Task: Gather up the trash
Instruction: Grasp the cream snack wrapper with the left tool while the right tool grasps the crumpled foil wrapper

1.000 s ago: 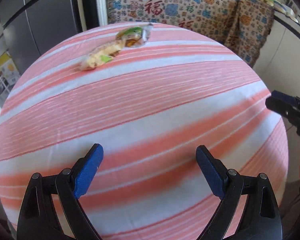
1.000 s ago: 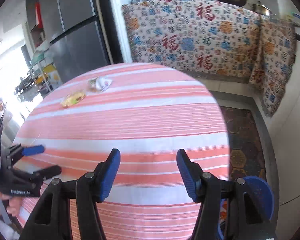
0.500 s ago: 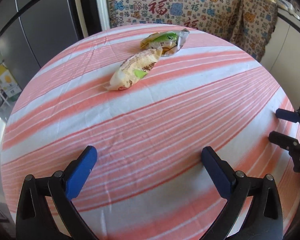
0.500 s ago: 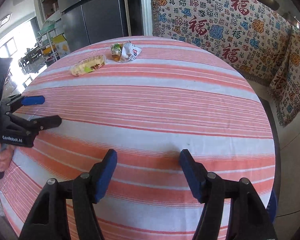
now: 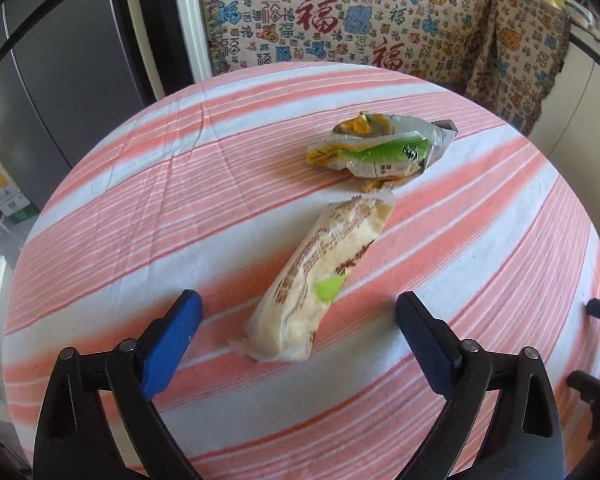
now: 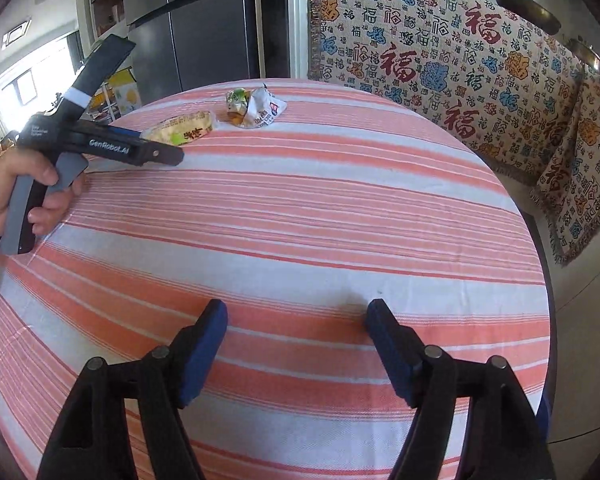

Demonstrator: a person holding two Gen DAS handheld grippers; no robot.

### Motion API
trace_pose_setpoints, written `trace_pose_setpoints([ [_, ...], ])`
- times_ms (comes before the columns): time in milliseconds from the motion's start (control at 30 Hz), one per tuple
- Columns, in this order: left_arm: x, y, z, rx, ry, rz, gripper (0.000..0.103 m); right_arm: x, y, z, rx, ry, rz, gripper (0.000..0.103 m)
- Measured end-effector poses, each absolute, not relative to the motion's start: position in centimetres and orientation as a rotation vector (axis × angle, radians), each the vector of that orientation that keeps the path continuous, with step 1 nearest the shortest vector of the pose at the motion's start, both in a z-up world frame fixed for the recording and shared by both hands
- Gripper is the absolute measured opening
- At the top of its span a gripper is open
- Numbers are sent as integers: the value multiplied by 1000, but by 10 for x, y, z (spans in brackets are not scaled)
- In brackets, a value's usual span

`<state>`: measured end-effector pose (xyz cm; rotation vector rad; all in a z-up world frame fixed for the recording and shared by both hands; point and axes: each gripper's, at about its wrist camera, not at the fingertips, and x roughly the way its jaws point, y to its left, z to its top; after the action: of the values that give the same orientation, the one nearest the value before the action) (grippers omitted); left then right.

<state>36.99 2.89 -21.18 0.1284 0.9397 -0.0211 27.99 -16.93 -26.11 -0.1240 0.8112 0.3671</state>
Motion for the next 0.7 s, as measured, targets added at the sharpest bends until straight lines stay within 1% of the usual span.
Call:
trace_pose_setpoints([
  [33, 371, 26, -210, 122, 930, -28, 80, 280, -169, -261, -124, 812, 368, 75],
  [67, 372, 25, -208, 111, 923, -32, 66, 280, -169, -261, -125, 812, 369, 75],
  [100, 371, 24, -207, 98, 916, -31, 57, 281, -169, -261, -125, 812, 370, 75],
  [133, 370, 24, -205, 89, 915, -20, 38, 281, -169, -261, -125, 812, 372, 76],
  [167, 369, 25, -204, 77, 920, -8, 28, 281, -169, -261, -124, 812, 374, 76],
  [200, 366, 28, -202, 49, 924, 1, 24, 281, -169, -262, -125, 813, 377, 77],
  [233, 360, 31, -201, 18, 927, 24, 22, 281, -169, -261, -128, 813, 378, 78],
  [400, 305, 48, -202, -71, 930, 189, 22, 282, -169, -262, -124, 812, 379, 78],
  [500, 269, 48, -205, -82, 909, 228, 24, 282, -168, -262, -126, 811, 379, 78],
  [533, 260, 47, -207, -72, 901, 227, 32, 282, -168, -262, -126, 811, 378, 78],
  [567, 254, 43, -210, -59, 896, 223, 50, 282, -168, -262, -125, 811, 379, 78],
  [600, 250, 40, -211, -41, 886, 218, 61, 282, -168, -262, -126, 811, 378, 78],
  [633, 249, 37, -214, -15, 882, 226, 78, 282, -169, -262, -125, 810, 379, 78],
  [667, 248, 37, -216, 0, 880, 235, 83, 282, -169, -262, -125, 810, 379, 78],
  [700, 248, 37, -217, 5, 871, 235, 84, 282, -168, -262, -126, 810, 379, 78],
])
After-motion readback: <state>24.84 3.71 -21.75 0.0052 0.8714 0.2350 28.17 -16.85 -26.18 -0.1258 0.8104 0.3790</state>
